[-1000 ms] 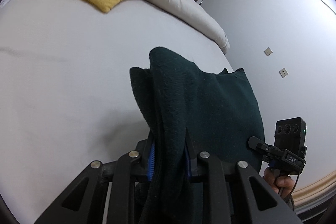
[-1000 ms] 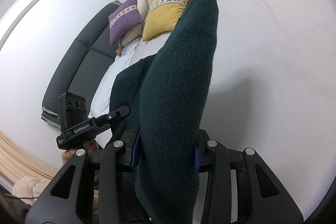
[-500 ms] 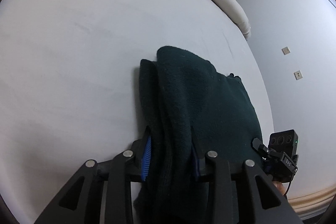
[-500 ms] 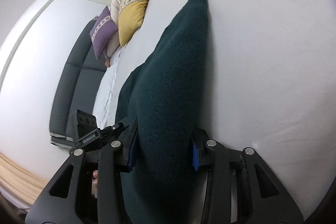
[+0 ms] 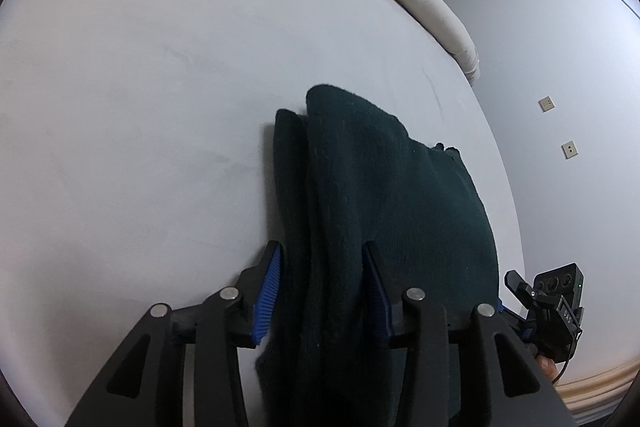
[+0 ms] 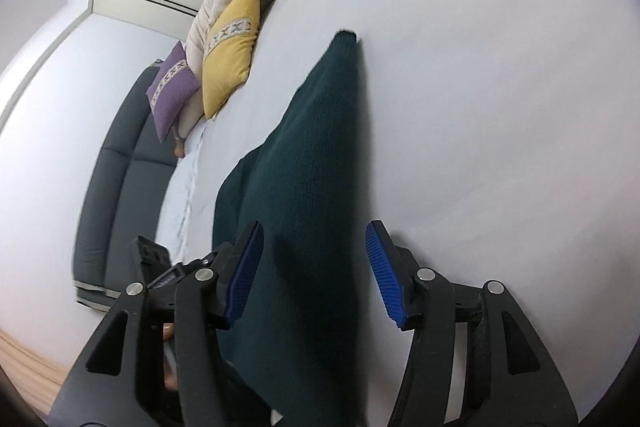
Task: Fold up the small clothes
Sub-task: 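Open both grippers and lift them away from the folded sweater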
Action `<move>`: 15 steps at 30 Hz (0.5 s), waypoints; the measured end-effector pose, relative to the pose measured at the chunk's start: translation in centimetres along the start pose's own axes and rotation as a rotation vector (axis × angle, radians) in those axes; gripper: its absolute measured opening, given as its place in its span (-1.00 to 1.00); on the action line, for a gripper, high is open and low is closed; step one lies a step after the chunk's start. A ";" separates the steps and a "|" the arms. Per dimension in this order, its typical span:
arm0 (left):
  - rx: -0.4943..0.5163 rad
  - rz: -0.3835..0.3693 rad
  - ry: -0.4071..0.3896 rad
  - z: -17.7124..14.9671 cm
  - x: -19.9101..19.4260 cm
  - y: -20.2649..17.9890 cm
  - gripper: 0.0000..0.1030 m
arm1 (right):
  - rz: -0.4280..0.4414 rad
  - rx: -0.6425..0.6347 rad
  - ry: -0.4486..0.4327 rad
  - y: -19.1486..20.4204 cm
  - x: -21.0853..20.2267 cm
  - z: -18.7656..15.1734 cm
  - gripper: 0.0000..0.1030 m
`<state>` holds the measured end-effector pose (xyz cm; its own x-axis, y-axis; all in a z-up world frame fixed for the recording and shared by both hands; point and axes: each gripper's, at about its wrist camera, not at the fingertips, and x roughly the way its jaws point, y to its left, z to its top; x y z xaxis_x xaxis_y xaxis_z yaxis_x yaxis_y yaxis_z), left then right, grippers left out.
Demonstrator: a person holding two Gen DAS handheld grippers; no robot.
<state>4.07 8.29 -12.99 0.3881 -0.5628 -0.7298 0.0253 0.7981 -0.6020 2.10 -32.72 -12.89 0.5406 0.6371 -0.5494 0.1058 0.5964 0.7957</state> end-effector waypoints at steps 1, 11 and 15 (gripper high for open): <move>0.001 0.000 0.006 -0.1 0.2 -0.1 -0.15 | -0.003 -0.003 0.008 0.0 0.2 -0.2 0.02; 0.006 0.023 -0.009 -0.6 0.2 -1.8 -0.42 | -0.082 -0.131 0.062 4.6 2.8 1.0 -0.45; 0.059 0.050 -0.017 -0.9 0.7 -3.4 -0.42 | -0.092 -0.145 0.042 5.6 2.0 2.7 -0.46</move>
<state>3.39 5.02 -11.76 0.4055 -0.5190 -0.7525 0.0594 0.8364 -0.5449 6.03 -29.42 -8.85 0.4989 0.5948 -0.6304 0.0299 0.7151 0.6984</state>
